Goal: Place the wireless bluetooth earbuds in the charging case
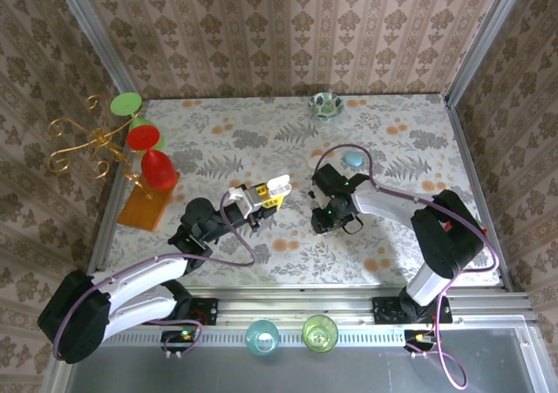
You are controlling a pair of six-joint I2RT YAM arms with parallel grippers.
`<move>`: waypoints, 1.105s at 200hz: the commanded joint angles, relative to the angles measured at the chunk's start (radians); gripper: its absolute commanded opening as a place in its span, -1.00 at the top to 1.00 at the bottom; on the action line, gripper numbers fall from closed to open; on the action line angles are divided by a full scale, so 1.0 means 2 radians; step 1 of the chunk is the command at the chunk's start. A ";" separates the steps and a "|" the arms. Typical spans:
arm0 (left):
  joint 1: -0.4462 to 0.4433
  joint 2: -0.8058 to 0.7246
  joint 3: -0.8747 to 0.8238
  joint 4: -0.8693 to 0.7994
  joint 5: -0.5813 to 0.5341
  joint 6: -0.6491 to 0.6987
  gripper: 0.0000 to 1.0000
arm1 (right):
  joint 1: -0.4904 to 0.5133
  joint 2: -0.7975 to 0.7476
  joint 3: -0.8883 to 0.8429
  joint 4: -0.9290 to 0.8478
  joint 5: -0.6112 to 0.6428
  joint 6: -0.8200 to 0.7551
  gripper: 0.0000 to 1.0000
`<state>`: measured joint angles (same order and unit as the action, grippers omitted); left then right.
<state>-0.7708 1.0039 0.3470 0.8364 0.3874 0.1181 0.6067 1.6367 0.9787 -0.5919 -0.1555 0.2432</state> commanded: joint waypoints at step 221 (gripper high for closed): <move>0.034 -0.040 -0.023 0.012 -0.054 -0.027 1.00 | 0.035 -0.042 0.000 -0.034 0.067 -0.016 0.40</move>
<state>-0.7422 0.9581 0.3305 0.8295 0.3328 0.1085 0.6418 1.5833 0.9791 -0.6109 -0.0608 0.2401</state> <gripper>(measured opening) 0.210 0.289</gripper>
